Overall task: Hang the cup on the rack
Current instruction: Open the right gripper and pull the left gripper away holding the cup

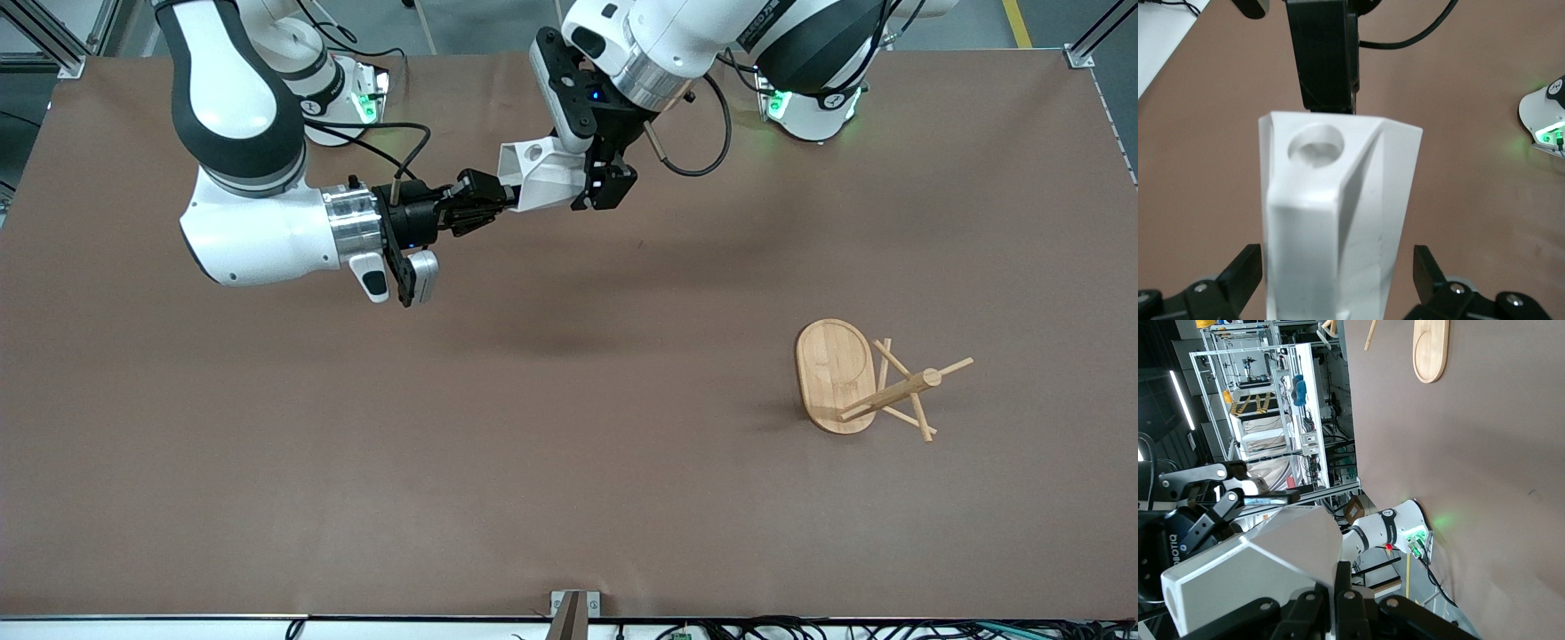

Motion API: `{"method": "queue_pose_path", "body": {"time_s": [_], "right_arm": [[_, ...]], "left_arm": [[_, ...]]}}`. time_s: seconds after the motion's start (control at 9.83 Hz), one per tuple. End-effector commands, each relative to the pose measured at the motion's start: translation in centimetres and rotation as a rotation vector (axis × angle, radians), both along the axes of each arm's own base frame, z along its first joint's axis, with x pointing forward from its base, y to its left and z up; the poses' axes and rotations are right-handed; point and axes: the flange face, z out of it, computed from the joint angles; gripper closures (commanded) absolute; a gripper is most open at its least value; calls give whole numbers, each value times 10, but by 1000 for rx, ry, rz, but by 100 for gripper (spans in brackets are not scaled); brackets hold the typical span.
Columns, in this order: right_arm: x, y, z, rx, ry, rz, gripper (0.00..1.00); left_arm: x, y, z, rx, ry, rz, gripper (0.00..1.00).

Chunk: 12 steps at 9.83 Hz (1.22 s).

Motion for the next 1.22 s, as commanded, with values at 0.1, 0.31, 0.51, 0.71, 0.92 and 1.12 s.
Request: {"method": "queue_pose_path", "body": {"time_s": [0.1,0.31,0.51,0.71,0.92,1.12], "right_arm": [[-3,6,15,60,16,-10,97],[-4,6,16,64,18,-12,97],[-3,6,16,66,18,-12,97],[-2,5,19,56,45,-22,82],[-1,5,21,48,63,-30,0],[0,5,25,47,64,-35,0]], "left_arm": [[0,1,-29,45,47,-64,2],[0,0,-28,41,43,-64,27],[2,1,-27,38,40,-61,71],[5,1,-24,28,15,-52,95],[11,3,-23,13,-14,-45,97],[21,12,-25,9,-28,-40,98]]}}
